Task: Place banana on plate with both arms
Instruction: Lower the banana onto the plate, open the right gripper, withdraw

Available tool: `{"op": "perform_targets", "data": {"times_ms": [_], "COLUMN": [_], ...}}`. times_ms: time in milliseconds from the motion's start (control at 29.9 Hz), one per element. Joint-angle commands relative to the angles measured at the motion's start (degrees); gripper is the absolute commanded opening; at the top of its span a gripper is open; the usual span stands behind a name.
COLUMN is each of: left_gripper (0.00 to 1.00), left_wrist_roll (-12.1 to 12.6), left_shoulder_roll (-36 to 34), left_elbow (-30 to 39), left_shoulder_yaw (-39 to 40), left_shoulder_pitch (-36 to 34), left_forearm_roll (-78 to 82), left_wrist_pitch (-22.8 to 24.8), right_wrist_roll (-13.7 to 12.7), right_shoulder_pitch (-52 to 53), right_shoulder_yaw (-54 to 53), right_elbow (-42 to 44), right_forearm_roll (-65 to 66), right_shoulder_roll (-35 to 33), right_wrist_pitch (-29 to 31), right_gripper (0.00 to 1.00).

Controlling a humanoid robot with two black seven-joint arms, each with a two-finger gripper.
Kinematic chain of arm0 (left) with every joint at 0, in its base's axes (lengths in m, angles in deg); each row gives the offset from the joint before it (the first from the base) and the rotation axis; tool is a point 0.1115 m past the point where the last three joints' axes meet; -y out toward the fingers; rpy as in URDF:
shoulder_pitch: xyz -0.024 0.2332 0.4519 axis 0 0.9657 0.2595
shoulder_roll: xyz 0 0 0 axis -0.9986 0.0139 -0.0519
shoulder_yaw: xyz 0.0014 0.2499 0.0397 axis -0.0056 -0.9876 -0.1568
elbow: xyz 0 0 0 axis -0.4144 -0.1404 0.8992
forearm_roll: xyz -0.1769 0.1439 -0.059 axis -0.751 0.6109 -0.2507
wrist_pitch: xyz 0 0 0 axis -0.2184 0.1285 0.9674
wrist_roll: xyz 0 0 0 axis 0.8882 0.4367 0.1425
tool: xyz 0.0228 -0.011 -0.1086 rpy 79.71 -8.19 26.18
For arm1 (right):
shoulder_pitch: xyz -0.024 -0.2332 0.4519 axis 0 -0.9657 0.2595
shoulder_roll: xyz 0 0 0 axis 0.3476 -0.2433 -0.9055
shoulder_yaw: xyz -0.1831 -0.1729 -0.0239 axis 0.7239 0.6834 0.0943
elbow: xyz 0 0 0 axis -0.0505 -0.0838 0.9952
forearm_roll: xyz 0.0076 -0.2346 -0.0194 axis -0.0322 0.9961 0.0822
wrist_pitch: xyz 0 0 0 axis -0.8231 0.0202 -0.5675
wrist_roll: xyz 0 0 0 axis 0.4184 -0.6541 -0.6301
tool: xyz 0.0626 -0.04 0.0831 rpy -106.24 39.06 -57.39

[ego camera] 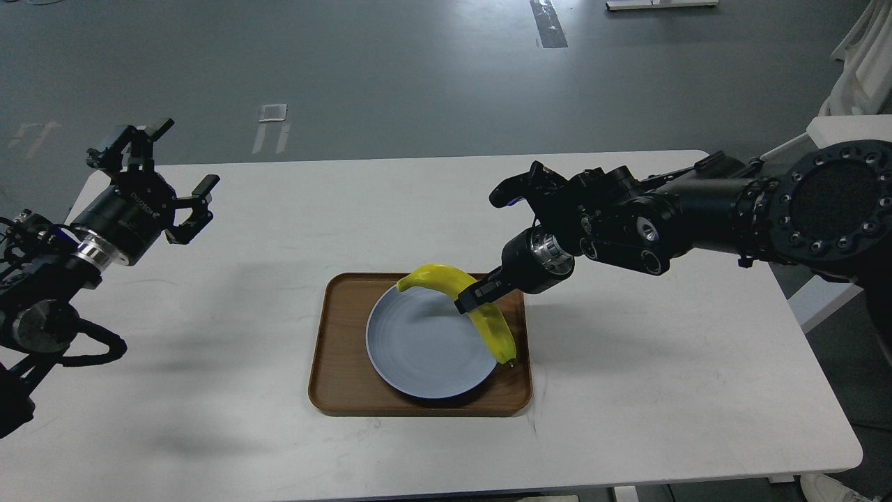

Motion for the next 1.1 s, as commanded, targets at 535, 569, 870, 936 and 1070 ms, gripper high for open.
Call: {"op": "perform_targets", "data": {"times_ms": [535, 569, 870, 936, 1070], "left_gripper": [0.98, 0.98, 0.98, 0.98, 0.98], "left_wrist_roll": [0.0, 0.0, -0.1, -0.1, -0.1], "left_shoulder_roll": [-0.3, -0.2, 0.8, 1.7, 3.1], "left_elbow": [0.0, 0.0, 0.0, -0.1, -0.5], "left_shoulder_yaw": [0.0, 0.0, -0.1, -0.1, -0.1], "left_shoulder_pitch": [0.0, 0.0, 0.2, 0.5, 0.5], "left_forearm_roll": [0.0, 0.0, 0.0, 0.1, 0.1], "left_wrist_pitch": [0.0, 0.0, 0.0, 0.0, 0.0], "right_wrist_roll": [0.0, 0.0, 0.0, 0.0, 0.0], "right_shoulder_pitch": [0.1, 0.2, -11.0, -18.3, -27.6], "right_shoulder_yaw": [-1.0, -2.5, -29.1, -38.4, -48.4], "right_elbow": [0.5, 1.1, 1.7, 1.1, 1.1], "right_forearm_roll": [-5.2, -6.5, -20.1, -21.5, -24.3], "right_shoulder_roll": [0.0, 0.0, -15.5, -20.1, -24.1], "right_wrist_pitch": [-0.3, -0.5, -1.1, -1.0, -0.5], "right_gripper": [0.96, 0.96, 0.97, 0.97, 0.98]}}
